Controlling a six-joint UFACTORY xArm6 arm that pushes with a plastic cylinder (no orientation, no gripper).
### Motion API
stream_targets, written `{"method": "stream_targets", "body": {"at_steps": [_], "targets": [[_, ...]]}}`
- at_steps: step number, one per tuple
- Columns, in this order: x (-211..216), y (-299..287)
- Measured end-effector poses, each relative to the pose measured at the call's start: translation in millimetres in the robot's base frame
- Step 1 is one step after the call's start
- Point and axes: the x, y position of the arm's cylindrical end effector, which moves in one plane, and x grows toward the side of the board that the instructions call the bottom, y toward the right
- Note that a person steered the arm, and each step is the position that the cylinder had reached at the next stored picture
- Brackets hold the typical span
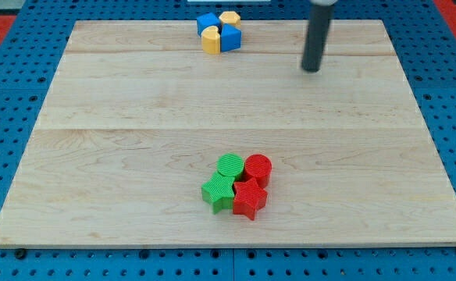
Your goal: Move your arm towards the yellow hexagon
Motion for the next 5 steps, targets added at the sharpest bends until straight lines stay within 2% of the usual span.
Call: {"method": "stream_targets", "body": {"at_steps": [1, 3, 5], "targets": [[-87, 0], [-91, -24], [-90, -80]]}}
